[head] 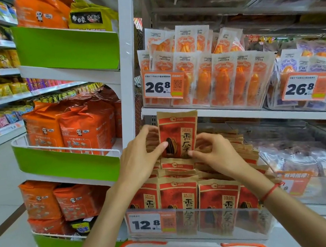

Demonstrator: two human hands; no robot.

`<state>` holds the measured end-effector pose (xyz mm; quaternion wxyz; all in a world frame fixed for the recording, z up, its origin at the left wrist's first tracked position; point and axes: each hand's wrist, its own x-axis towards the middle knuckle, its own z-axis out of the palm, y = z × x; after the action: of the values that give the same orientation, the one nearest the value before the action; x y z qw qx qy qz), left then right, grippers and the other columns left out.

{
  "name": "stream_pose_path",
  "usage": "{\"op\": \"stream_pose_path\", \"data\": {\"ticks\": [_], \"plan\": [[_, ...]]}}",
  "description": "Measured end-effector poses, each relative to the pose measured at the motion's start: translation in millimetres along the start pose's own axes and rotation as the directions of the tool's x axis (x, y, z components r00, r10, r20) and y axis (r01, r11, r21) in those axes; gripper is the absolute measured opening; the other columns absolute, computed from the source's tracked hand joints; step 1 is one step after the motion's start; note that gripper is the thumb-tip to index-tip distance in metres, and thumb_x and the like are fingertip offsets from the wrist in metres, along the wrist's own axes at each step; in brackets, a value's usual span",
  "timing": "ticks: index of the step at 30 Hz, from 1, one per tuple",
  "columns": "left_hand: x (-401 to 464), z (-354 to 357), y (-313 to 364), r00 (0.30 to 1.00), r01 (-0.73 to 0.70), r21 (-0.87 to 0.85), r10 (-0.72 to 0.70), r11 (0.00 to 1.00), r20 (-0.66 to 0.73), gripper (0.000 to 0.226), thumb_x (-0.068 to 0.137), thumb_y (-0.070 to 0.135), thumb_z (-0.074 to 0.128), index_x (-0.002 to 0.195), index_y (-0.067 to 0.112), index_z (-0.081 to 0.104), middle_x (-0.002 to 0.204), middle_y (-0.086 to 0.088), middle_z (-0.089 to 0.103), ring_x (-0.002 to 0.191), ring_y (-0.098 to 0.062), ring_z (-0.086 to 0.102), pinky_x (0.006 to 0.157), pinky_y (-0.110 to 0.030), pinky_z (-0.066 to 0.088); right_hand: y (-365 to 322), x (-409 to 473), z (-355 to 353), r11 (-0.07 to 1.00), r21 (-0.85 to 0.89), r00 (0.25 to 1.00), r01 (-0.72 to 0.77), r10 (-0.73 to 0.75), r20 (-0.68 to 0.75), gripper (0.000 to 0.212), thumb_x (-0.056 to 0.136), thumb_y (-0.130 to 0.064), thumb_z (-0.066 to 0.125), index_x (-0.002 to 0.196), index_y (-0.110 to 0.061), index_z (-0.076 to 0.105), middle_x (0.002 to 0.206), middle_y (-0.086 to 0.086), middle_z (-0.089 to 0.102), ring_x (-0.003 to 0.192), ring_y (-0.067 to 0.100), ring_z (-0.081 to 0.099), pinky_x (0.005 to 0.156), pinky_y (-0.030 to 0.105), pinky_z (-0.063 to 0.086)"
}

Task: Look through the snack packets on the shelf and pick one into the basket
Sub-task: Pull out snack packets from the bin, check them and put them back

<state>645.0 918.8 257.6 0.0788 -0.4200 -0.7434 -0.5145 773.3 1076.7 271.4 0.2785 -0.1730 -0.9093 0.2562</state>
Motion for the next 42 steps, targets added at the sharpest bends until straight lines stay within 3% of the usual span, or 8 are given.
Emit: {"op": "stream_pose_path", "data": {"ticks": [4,8,17,22,25,32,36,42], "plan": [[-4.5,0.9,10.4,0.997,-0.013,-0.118,0.005,0.993,-0.074,0.029,0.09,0.026,0.068,0.11,0.036,0.051,0.099,0.031,0.06,0.093,0.015,0.058,0.085,-0.02,0.052,-6.3,-2.9,-5.8,0.996,0.064,0.995,0.068,-0.063,-0.084,0.023,0.082,-0.022,0.076,0.103,-0.026,0.067,0.093,-0.009,0.07,0.09,0.003,0.063,0.079,0.024,0.052],[-7.2,-11.9,26.3,0.991,-0.001,-0.237,-0.03,0.971,-0.127,0.032,0.09,0.022,0.067,0.12,0.027,0.054,0.103,0.026,0.061,0.093,0.013,0.058,0.073,-0.005,0.046,-23.5,-7.5,-16.4,0.979,0.158,0.985,0.125,-0.103,-0.142,0.023,0.086,-0.026,0.072,0.109,-0.024,0.068,0.09,-0.011,0.068,0.084,0.001,0.06,0.074,0.017,0.046],[-41.5,-35.2,64.2,0.989,0.129,-0.409,-0.145,0.903,-0.008,0.023,0.094,0.027,0.061,0.115,0.029,0.052,0.108,0.014,0.06,0.091,0.007,0.062,0.072,-0.007,0.051,-53.3,-46.0,-29.4,0.901,0.43,0.995,0.059,-0.021,-0.092,0.023,0.093,-0.037,0.061,0.11,-0.023,0.068,0.093,-0.001,0.072,0.087,0.012,0.067,0.079,0.029,0.054],[-88.2,-33.2,59.8,0.948,0.308,-0.499,-0.306,0.81,0.088,0.024,0.089,0.03,0.064,0.112,0.032,0.055,0.116,0.003,0.066,0.107,-0.01,0.064,0.084,-0.026,0.055,-50.5,-83.7,-14.7,0.811,0.576,0.994,-0.102,0.066,0.084,0.018,0.092,-0.035,0.06,0.103,-0.023,0.067,0.093,-0.002,0.074,0.084,0.008,0.071,0.073,0.019,0.056],[-114.9,-32.4,51.4,0.917,0.387,-0.498,-0.378,0.776,0.123,0.025,0.081,0.036,0.068,0.105,0.035,0.059,0.113,0.004,0.068,0.105,-0.01,0.066,0.087,-0.032,0.055,-45.2,-105.8,-1.4,0.759,0.621,0.977,-0.194,0.094,0.189,0.018,0.092,-0.031,0.06,0.104,-0.021,0.066,0.092,-0.002,0.074,0.08,0.005,0.071,0.065,0.014,0.054],[-149.1,-32.1,28.9,0.869,0.494,-0.388,-0.434,0.778,0.236,0.027,0.083,0.03,0.072,0.109,0.028,0.064,0.103,0.003,0.073,0.09,-0.006,0.071,0.071,-0.023,0.058,-28.3,-136.5,28.4,0.878,0.45,0.969,-0.161,0.055,0.241,0.041,0.089,-0.03,0.066,0.126,-0.029,0.048,0.106,-0.008,0.066,0.091,0.007,0.066,0.078,0.024,0.057],[-154.3,-33.1,24.2,0.834,0.532,-0.282,-0.436,0.798,0.338,0.03,0.081,0.034,0.074,0.11,0.033,0.066,0.105,0.006,0.073,0.096,-0.007,0.07,0.087,-0.032,0.057,-31.7,-137.8,29.6,0.795,0.569,0.974,-0.211,0.123,0.188,0.026,0.089,-0.029,0.066,0.114,-0.022,0.062,0.102,-0.007,0.072,0.09,0.005,0.069,0.07,0.019,0.056],[-155.7,-27.4,20.3,0.782,0.576,-0.219,-0.452,0.788,0.43,0.034,0.079,0.035,0.076,0.112,0.037,0.066,0.111,0.006,0.07,0.099,-0.006,0.069,0.085,-0.029,0.057,-34.7,-137.9,27.0,0.656,0.687,0.949,-0.313,0.25,0.194,0.014,0.086,-0.028,0.071,0.091,-0.016,0.073,0.076,-0.005,0.076,0.068,0.006,0.072,0.052,0.012,0.049]]}}
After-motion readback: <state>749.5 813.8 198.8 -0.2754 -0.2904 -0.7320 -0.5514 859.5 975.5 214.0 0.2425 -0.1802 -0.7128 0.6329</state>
